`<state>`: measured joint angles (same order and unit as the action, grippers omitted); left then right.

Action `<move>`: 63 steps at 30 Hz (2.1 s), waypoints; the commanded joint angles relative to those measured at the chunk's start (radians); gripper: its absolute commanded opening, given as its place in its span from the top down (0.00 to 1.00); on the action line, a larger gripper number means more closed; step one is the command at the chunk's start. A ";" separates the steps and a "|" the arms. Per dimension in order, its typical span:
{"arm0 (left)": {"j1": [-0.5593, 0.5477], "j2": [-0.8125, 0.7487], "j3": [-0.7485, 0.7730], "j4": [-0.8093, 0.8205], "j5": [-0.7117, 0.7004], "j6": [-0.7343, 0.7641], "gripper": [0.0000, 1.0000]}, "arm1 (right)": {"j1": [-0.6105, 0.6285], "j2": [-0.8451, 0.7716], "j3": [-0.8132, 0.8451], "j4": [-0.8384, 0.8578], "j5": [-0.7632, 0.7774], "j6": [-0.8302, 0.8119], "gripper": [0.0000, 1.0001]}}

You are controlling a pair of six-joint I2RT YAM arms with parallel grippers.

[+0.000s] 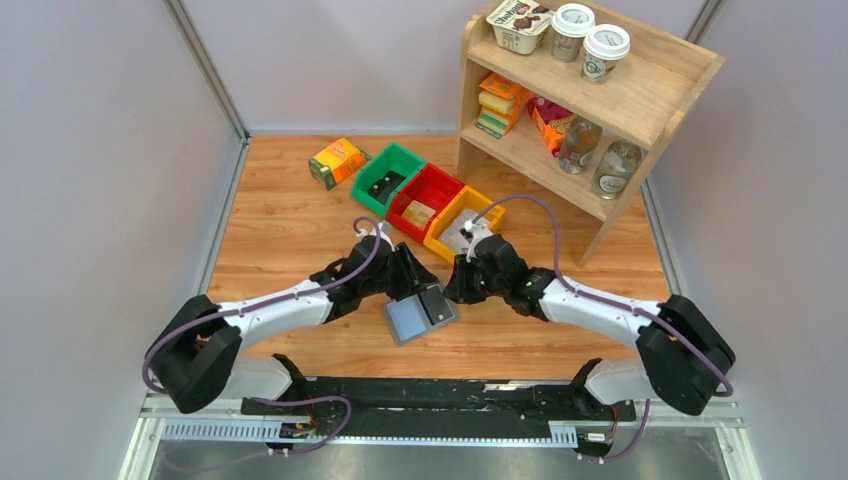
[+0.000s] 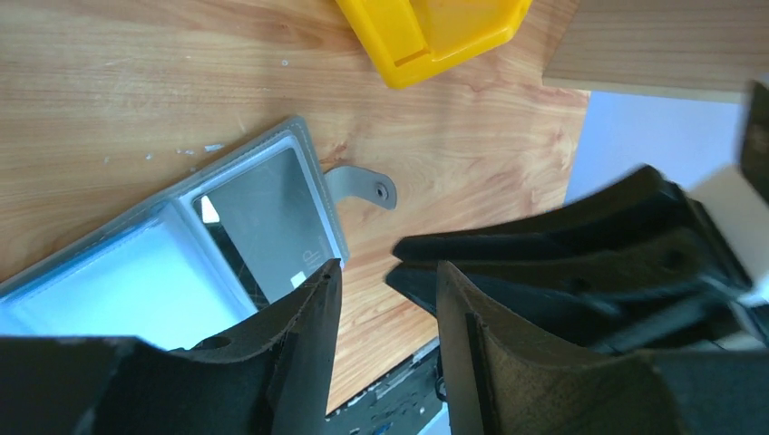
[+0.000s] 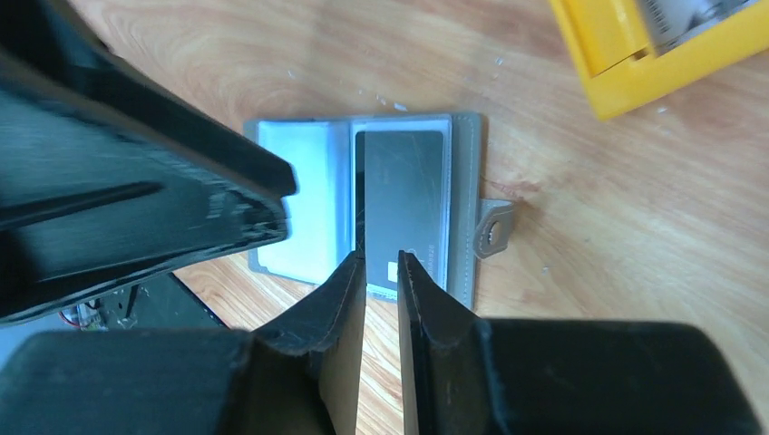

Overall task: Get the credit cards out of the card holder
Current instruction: Remove the credit card from the card holder.

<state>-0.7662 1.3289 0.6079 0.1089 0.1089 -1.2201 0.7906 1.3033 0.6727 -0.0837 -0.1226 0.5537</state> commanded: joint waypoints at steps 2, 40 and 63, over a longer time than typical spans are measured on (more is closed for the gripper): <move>0.008 -0.077 -0.065 -0.068 -0.023 0.060 0.48 | -0.001 0.108 0.048 0.056 -0.097 0.012 0.79; 0.022 0.150 -0.091 0.083 0.049 0.018 0.47 | -0.103 0.314 0.059 0.013 -0.215 0.091 0.82; 0.024 0.147 -0.255 0.537 0.083 -0.050 0.71 | -0.105 0.312 0.054 0.027 -0.227 0.091 0.82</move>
<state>-0.7437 1.4967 0.3771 0.4721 0.1822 -1.2549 0.6880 1.6032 0.7212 -0.0696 -0.3393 0.6395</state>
